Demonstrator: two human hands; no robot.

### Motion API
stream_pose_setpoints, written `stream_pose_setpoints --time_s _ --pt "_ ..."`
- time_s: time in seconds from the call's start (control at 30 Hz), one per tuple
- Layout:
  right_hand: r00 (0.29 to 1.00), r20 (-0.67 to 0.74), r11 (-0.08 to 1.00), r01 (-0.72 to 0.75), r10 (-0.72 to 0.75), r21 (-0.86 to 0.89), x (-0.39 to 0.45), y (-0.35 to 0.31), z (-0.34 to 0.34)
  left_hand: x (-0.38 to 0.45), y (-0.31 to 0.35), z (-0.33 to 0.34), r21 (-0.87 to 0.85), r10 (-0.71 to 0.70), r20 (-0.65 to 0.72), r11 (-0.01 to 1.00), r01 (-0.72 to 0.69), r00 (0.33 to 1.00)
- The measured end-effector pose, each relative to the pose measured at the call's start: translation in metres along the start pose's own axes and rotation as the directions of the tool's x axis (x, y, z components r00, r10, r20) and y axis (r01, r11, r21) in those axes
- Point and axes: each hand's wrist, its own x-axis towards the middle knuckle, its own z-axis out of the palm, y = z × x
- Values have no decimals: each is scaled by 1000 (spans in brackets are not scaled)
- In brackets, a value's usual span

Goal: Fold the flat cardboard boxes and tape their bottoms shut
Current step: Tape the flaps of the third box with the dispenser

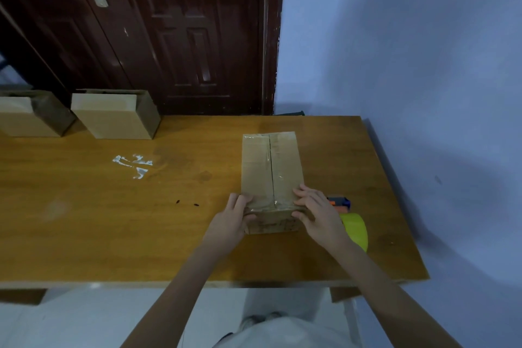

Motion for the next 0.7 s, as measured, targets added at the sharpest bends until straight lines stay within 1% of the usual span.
stream_pose_setpoints --time_s 0.13,0.23,0.37,0.43,0.47,0.53,0.6,0.63,0.67,0.7 --pt "998 15 998 58 -58 21 1 2 -7 2 -6 -1 21 23 32 1000 -24 999" --pt "993 35 993 116 -116 15 1 4 -12 3 -7 -3 5 35 67 999 -35 997" --pt "976 84 965 213 -202 -151 0 6 -11 4 -9 -5 7 40 71 999 -41 997" --pt "973 112 955 219 -200 -202 -1 5 -7 4 -10 -6 -32 36 69 999 -34 997" --pt "976 114 958 207 -187 -201 -2 3 -6 3 -10 -8 -61 35 74 998 -30 997" --pt "990 83 982 129 -118 -138 -7 -2 -5 0 -10 -15 -114 32 110 993 -20 993" --pt "999 13 997 -43 44 -61 -12 -13 -12 0 -9 -25 -104 41 153 994 -25 987" --pt "986 -62 988 -155 155 8 -14 -22 -17 2 -7 -34 -72 35 158 997 -24 987" --pt "946 -125 952 -284 298 115 -15 -31 -22 9 -4 -44 -29 26 136 999 -22 990" --pt "866 -129 858 -439 483 268 -15 -39 -27 18 2 -57 13 6 85 1000 -7 996"
